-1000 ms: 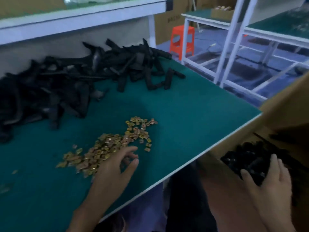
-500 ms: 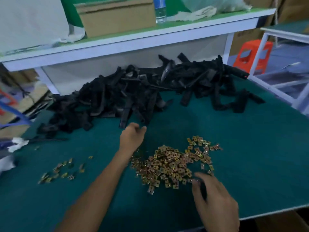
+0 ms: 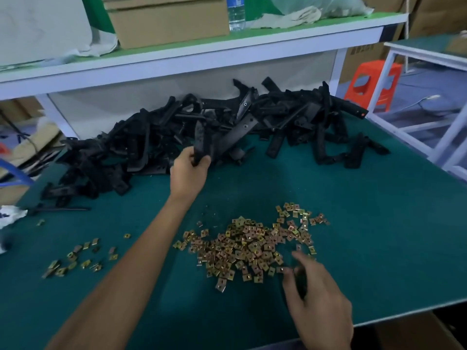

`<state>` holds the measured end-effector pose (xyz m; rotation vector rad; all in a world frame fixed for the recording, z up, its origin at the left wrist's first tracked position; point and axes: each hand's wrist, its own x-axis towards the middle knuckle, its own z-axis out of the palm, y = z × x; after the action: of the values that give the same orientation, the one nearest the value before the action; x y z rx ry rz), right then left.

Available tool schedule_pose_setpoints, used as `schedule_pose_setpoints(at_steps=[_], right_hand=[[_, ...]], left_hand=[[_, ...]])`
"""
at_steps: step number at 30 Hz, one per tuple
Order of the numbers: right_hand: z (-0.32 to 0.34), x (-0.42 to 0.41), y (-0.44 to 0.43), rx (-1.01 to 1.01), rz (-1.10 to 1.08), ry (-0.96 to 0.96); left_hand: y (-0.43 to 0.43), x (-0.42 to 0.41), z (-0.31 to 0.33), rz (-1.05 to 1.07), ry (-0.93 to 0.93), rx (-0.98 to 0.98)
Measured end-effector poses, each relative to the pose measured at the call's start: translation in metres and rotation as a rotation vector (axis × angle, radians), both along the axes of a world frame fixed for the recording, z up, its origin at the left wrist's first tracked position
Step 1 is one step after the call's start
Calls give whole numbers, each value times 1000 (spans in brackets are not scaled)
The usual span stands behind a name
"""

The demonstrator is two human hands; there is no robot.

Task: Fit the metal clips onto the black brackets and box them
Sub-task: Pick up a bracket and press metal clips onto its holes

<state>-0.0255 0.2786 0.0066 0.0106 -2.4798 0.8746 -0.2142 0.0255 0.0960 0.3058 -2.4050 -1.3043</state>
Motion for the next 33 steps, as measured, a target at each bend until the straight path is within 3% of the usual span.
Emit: schedule_pose_setpoints(at_steps=[3, 6, 9, 12, 15, 18, 20, 24, 27, 31, 33], right_hand=[[-1, 2, 1, -143, -10, -128], [1, 2, 2, -245, -55, -58], [-6, 0, 5, -61, -19, 51], [-13, -4, 9, 88, 34, 77], [-20, -4, 11, 79, 109, 109], [-20, -3, 11, 69, 86, 51], [-19, -3, 10, 63, 63, 13], [-18, -2, 10, 66, 59, -18], [-17, -1, 9, 48, 43, -28], [-15, 0, 8, 46, 48, -13], [-16, 1, 8, 49, 46, -15]], left_hand=[[5, 41, 22, -165, 6, -153], [18, 87, 36, -296, -56, -396], [42, 129, 32, -560, -111, -475], [53, 148, 20, -732, -210, -321], [32, 135, 9, -618, -304, -212], [-7, 107, -13, -236, -289, -457], [-24, 95, -28, -123, -327, -536], [-27, 85, -47, -147, -451, -550], [-28, 82, -52, -145, -423, -558], [-28, 83, -51, -162, -319, -719], [-24, 84, -48, -128, -280, -631]])
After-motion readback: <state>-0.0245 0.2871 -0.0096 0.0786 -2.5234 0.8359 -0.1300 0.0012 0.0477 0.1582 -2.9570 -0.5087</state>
